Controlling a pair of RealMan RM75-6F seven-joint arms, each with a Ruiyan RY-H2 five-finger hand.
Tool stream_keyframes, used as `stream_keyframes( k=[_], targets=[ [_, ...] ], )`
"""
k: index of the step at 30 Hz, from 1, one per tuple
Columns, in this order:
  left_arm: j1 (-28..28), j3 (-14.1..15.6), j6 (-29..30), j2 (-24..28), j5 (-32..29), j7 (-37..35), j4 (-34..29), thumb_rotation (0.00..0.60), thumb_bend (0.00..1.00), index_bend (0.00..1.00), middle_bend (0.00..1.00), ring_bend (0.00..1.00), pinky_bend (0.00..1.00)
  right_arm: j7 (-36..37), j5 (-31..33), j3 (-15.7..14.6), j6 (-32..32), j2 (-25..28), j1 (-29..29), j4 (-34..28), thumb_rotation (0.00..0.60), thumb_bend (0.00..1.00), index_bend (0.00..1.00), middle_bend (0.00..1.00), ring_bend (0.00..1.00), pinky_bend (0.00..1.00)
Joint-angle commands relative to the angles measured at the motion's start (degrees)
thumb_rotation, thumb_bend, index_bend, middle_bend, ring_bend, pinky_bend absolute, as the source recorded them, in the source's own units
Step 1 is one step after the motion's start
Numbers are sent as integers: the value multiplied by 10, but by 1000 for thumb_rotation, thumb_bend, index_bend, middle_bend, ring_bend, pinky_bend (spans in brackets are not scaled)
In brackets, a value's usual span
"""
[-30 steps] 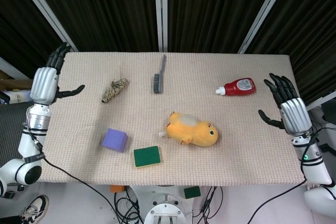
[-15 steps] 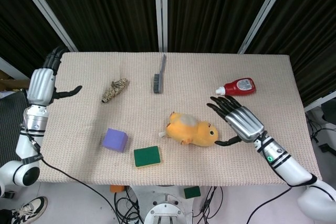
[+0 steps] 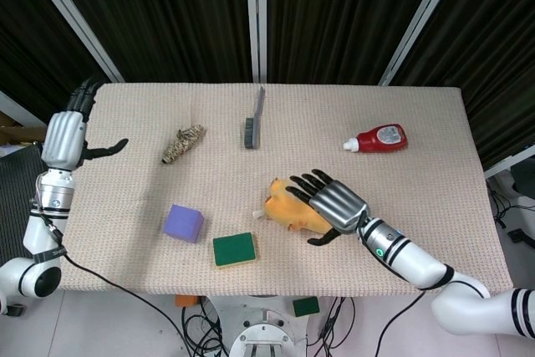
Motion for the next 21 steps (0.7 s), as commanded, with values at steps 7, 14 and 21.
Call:
stream_keyframes(
  k=[7, 14, 21],
  targets=[
    [2, 0, 0, 3, 2, -8, 3, 600, 137, 0, 9, 37, 255, -29, 72, -46, -17, -29, 30, 13, 392, 200, 0, 0, 0, 0],
    [2, 3, -3, -1, 3, -11, 9, 600, 137, 0, 9, 37, 255, -10, 92, -59, -27, -45, 41, 31, 393, 203, 0, 0, 0, 0],
    [2, 3, -4, -3, 2, -10, 11, 600, 137, 0, 9, 37, 255, 26, 57, -48, -7, -23, 33, 14, 395, 205, 0, 0, 0, 0]
  ],
)
